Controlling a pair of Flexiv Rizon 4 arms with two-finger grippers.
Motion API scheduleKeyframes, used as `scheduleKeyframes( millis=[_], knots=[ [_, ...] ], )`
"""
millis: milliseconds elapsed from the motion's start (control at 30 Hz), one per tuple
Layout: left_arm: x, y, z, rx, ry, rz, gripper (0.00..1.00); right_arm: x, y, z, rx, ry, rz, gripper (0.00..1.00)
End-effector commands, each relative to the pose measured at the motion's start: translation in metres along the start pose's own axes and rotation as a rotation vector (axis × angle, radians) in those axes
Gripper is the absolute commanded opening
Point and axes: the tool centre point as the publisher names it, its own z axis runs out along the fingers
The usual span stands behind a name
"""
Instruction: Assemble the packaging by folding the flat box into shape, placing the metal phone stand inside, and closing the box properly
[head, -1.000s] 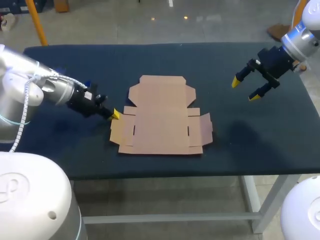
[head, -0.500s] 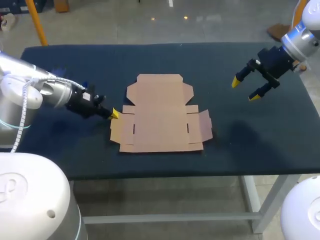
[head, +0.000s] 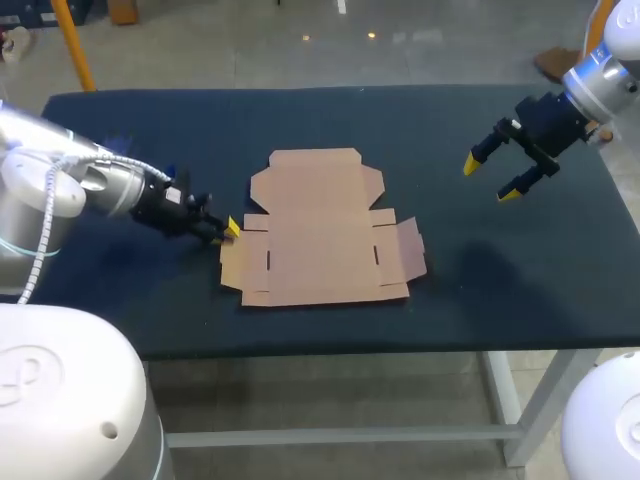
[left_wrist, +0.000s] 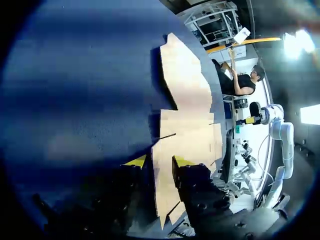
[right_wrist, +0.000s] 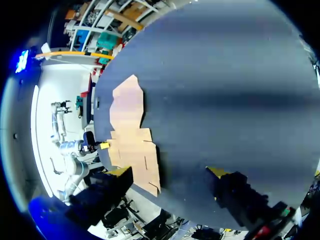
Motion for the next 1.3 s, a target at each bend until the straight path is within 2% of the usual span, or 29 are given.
scheduleKeyframes(
  millis=[33, 133, 400, 567, 733, 967, 1000, 1033, 1067, 1100, 1300],
  knots=[
    [0.01, -0.003, -0.019, 0.0, -0.033, 0.014, 1.0, -0.001, 0.001, -0.001, 0.005, 0.002, -0.001, 1.0],
    [0.015, -0.004, -0.035, 0.001, -0.056, 0.037, 1.0, -0.001, 0.001, -0.001, 0.005, 0.002, -0.001, 1.0],
    [0.024, -0.006, -0.064, -0.095, -0.148, 0.143, 1.0, 0.002, 0.004, 0.002, -0.001, 0.003, 0.002, 1.0],
    [0.025, -0.006, -0.076, -0.122, -0.162, 0.155, 1.0, 0.008, 0.007, 0.007, -0.076, 0.007, 0.022, 1.0],
    [0.025, -0.004, -0.082, -0.154, -0.17, 0.17, 1.0, 0.015, 0.001, 0.014, -0.107, 0.013, -0.076, 1.0],
    [0.026, -0.002, -0.083, -0.19, -0.192, 0.191, 1.0, 0.017, -0.008, 0.03, -0.079, -0.026, -0.18, 1.0],
    [0.026, -0.003, -0.082, -0.194, -0.194, 0.194, 0.55, 0.017, -0.008, 0.031, -0.078, -0.031, -0.192, 1.0],
    [0.026, -0.003, -0.082, -0.196, -0.2, 0.197, 0.24, 0.017, -0.009, 0.034, -0.076, -0.041, -0.207, 0.5],
    [0.026, -0.004, -0.081, -0.198, -0.21, 0.213, 0.0, 0.018, -0.009, 0.035, -0.08, -0.051, -0.234, 0.23],
    [0.026, -0.005, -0.081, -0.203, -0.218, 0.227, 0.0, 0.018, -0.009, 0.037, -0.086, -0.06, -0.263, 0.0],
    [0.028, -0.011, -0.08, -0.22, -0.227, 0.297, 0.0, 0.019, 0.003, 0.044, -0.077, -0.085, -0.311, 0.0]
  ],
)
